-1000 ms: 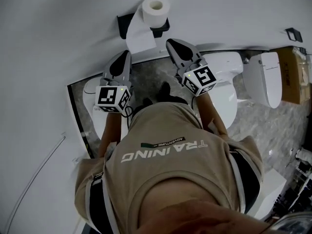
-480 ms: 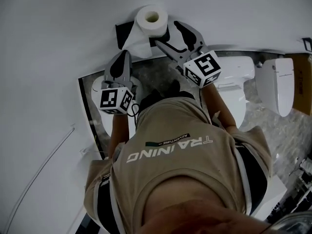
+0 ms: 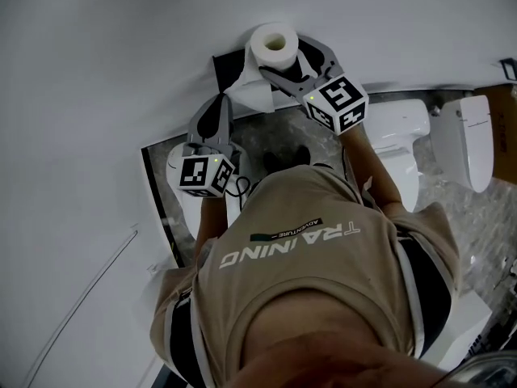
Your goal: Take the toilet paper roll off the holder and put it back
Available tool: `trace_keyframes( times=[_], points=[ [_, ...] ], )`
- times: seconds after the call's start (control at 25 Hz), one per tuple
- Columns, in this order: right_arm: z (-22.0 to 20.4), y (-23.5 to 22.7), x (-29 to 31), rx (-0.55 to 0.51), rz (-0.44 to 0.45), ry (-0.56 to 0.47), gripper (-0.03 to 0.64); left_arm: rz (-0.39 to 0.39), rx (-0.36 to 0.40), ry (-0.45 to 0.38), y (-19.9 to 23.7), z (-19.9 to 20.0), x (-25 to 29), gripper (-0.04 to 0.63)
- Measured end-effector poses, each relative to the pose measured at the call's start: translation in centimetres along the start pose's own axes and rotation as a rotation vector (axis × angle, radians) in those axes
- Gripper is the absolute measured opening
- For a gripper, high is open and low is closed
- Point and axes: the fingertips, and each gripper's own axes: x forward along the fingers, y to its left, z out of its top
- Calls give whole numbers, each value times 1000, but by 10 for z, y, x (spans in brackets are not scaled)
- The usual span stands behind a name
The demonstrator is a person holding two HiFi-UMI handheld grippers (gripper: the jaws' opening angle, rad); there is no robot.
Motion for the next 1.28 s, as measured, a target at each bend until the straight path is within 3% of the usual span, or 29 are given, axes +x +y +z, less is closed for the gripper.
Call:
trace_keyframes(
  times=[0.24,0.64,0.96,1.28],
  points=[
    [-1,-3,12,-2,-1,12,331,-56,-12,-3,-5,2,3,0],
    [0,-6,13,-1,-34,-6,331,-58,-14,-12,1,6,-1,0],
    [19,5,-5,-13,-65,-78,331,-78,-23,-21,0,7,-12,0],
    [21,22,-22,-50,-115,-68,331,-133,-26,-25,4,2,-19,0]
  ],
)
